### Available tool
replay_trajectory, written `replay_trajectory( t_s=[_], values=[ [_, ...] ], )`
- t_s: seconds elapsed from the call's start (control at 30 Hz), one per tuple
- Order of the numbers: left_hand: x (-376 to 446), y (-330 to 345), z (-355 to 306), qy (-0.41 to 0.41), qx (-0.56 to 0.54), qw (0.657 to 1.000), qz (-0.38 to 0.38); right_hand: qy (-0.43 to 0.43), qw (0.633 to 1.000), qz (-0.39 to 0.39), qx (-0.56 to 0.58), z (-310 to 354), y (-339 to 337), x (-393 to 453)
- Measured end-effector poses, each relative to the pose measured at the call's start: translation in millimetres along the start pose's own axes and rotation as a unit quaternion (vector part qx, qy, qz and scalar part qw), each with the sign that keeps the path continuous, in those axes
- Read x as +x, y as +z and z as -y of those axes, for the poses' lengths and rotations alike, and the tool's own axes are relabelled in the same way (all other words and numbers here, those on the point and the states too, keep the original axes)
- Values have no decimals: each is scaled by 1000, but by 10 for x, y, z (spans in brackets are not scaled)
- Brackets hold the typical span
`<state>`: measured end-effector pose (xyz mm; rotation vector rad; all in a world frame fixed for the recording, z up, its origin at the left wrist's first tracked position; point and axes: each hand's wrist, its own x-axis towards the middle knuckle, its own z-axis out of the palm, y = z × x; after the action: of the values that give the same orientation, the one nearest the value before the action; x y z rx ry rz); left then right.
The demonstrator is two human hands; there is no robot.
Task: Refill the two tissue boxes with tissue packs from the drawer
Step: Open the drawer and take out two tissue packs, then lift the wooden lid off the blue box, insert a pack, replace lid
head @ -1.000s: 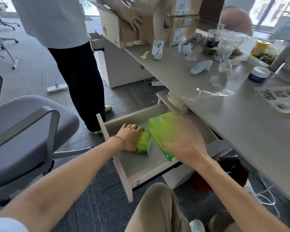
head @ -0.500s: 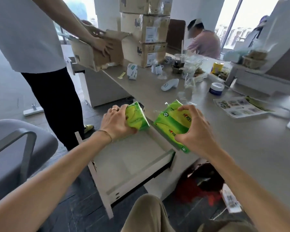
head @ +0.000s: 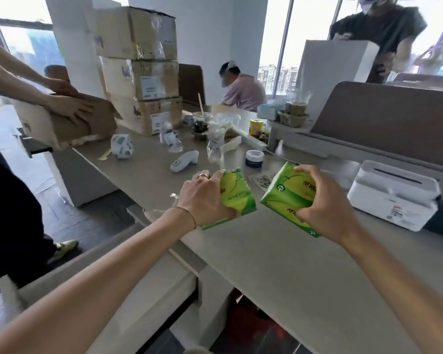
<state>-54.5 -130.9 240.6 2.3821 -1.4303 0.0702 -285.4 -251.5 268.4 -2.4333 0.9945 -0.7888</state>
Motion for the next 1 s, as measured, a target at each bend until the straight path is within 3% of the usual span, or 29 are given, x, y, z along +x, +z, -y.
replay_trajectory(
  t_s=[0.33, 0.73, 1.0],
  values=[
    [529, 464, -431, 34, 121, 987, 99, 12, 997, 57, -50, -764, -60, 402],
    [531, 613, -1280, 106, 28, 994, -10, -8, 980, 184, -75, -936, -78, 413],
    [922, 810, -2494, 216, -26, 976, -26, 53, 997, 27, -56, -1558, -1222, 335]
  ],
)
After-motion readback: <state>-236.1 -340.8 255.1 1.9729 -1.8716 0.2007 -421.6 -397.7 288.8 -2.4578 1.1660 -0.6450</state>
